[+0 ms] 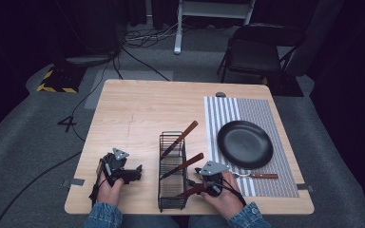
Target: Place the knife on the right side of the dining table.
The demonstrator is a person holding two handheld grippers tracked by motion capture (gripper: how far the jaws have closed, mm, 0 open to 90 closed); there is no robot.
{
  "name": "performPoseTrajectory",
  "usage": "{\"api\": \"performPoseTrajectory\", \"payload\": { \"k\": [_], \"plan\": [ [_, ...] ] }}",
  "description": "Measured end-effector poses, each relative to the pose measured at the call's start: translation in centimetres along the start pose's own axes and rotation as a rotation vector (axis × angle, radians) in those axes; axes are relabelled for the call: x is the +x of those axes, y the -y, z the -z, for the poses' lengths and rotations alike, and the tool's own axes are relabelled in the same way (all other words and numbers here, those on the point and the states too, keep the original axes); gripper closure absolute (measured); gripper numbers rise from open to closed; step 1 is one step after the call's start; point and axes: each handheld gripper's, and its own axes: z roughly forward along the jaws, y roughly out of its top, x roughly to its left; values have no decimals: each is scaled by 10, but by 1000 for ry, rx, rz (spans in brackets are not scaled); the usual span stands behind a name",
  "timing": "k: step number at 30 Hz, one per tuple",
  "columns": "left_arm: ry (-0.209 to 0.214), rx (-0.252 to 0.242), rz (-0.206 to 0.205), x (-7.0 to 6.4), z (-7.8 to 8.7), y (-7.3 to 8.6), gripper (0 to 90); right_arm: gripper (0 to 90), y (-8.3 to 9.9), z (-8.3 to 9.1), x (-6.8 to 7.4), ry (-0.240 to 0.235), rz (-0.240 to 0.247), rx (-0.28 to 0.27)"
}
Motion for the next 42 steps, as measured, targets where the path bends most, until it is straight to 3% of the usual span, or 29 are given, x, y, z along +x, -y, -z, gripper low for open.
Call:
{"api": "performPoseTrajectory", "payload": {
  "k": [9, 12, 13, 15, 21, 29, 30, 33, 35, 42],
  "plan": [
    [9, 2, -14, 1, -2, -2, 0, 468, 0, 0, -2, -5, -6, -3],
    [11, -1, -18, 1, -3, -3, 0, 478, -1, 1, -5, -18, -31, 6],
    [17, 0, -21, 1, -3, -4, 0, 493, -5, 5, -9, -31, -74, 13],
    [23, -1, -30, 2, -4, -5, 0, 498, -10, 11, -14, -30, -110, -9],
    [22, 0, -32, 2, -5, -6, 0, 542, -25, 26, -23, -50, -163, 9],
    [22, 0, -25, 2, -5, -6, 0, 570, -51, 50, -45, -52, -167, 3],
    [22, 0, -25, 2, -6, -6, 0, 574, -63, 57, -53, -55, -162, -2],
    [22, 0, -25, 2, -6, -6, 0, 580, -75, 62, -58, -53, -154, -13],
    [22, 0, -25, 2, -6, -7, 0, 590, -91, 69, -64, -66, -166, -31],
    [21, 0, -27, 2, -6, -7, 0, 602, -114, 76, -74, -86, -205, -75]
  ]
}}
